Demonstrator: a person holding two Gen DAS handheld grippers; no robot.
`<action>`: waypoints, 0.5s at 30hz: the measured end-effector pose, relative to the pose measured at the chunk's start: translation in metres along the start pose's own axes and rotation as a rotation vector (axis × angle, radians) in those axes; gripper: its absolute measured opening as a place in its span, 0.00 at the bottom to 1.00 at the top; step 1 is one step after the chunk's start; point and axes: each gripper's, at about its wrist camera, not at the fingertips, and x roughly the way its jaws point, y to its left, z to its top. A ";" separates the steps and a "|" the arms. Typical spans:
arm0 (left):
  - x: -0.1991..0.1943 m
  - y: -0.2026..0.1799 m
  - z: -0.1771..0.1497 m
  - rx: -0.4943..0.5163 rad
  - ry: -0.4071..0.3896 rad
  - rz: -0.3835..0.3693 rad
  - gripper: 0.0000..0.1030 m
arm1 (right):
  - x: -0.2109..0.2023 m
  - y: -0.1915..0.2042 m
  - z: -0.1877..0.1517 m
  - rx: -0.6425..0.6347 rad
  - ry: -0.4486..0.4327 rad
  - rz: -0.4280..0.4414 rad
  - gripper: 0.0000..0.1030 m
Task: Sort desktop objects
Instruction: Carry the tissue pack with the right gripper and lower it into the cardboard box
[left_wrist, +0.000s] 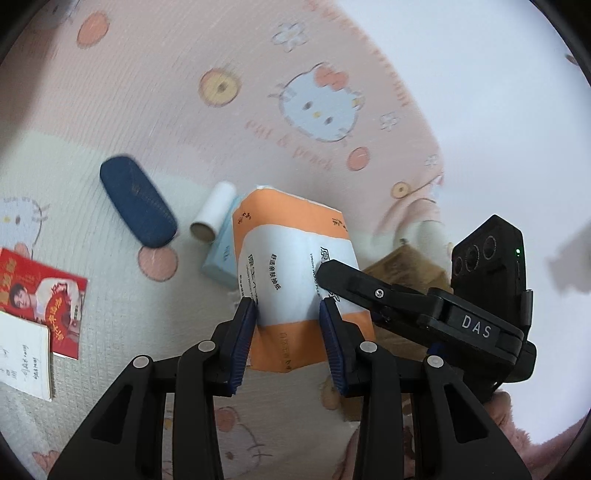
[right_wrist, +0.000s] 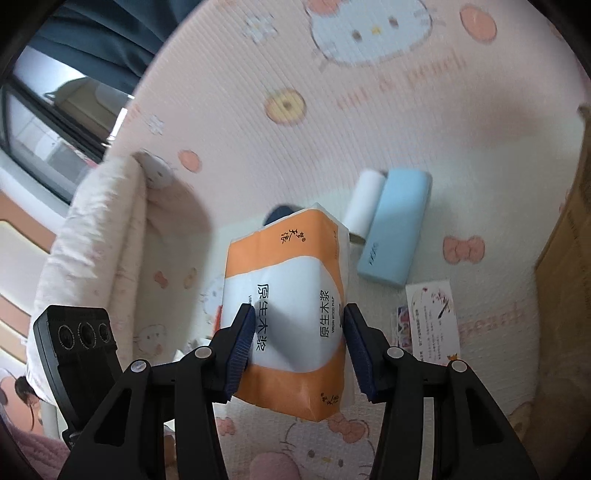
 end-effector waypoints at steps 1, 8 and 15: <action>-0.004 -0.007 -0.001 0.014 -0.010 0.001 0.38 | -0.006 0.002 0.001 -0.008 -0.009 0.010 0.45; -0.010 -0.053 -0.005 0.097 -0.048 0.007 0.38 | -0.051 0.012 -0.001 -0.067 -0.087 0.029 0.45; -0.009 -0.111 0.002 0.208 -0.042 -0.043 0.38 | -0.110 -0.006 0.002 -0.057 -0.177 0.023 0.45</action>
